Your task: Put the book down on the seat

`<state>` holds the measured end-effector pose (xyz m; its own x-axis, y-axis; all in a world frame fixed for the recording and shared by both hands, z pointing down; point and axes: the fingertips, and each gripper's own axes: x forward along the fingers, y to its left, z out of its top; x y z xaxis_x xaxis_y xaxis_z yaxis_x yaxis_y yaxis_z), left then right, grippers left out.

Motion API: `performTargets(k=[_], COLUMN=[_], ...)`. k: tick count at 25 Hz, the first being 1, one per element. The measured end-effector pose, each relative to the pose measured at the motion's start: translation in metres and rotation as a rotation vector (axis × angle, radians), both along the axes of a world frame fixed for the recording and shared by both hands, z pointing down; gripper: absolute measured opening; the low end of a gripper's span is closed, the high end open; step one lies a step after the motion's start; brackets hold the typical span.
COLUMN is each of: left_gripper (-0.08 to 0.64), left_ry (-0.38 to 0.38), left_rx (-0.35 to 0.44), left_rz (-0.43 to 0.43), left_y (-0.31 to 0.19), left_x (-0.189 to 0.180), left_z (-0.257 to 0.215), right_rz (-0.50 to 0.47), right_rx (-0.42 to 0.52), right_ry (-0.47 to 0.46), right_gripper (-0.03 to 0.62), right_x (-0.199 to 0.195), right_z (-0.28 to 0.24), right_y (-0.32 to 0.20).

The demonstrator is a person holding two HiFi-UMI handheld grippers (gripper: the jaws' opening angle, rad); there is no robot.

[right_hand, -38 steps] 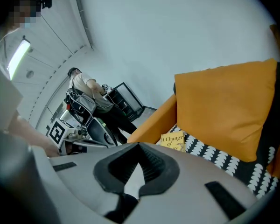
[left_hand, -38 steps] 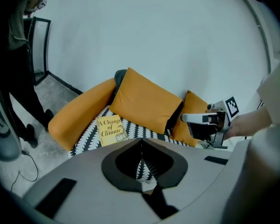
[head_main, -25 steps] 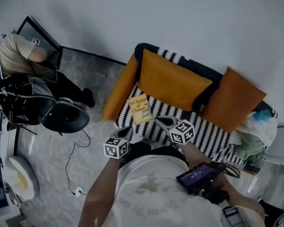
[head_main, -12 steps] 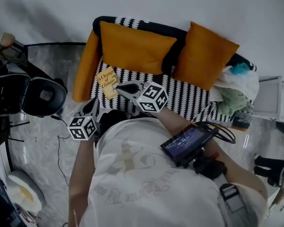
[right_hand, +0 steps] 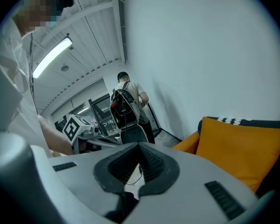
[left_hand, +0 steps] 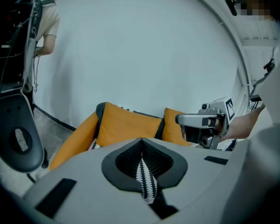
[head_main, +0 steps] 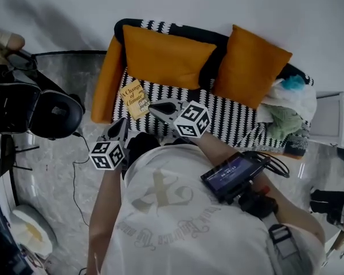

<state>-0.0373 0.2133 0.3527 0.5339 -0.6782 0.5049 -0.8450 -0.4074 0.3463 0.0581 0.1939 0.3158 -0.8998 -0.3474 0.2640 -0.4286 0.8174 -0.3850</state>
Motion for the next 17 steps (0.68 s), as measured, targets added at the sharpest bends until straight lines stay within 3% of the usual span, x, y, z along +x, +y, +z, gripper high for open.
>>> performTargets(k=[17], left_gripper=[0.012], left_ry=[-0.035], left_rx=[-0.05], left_rz=[0.004], left_y=[0.002], left_x=[-0.009], left_z=[0.009], right_rz=[-0.018], right_rx=[-0.049], right_ry=[-0.005], right_gripper=[0.015], right_x=[-0.011], right_z=[0.019], right_y=[-0.007])
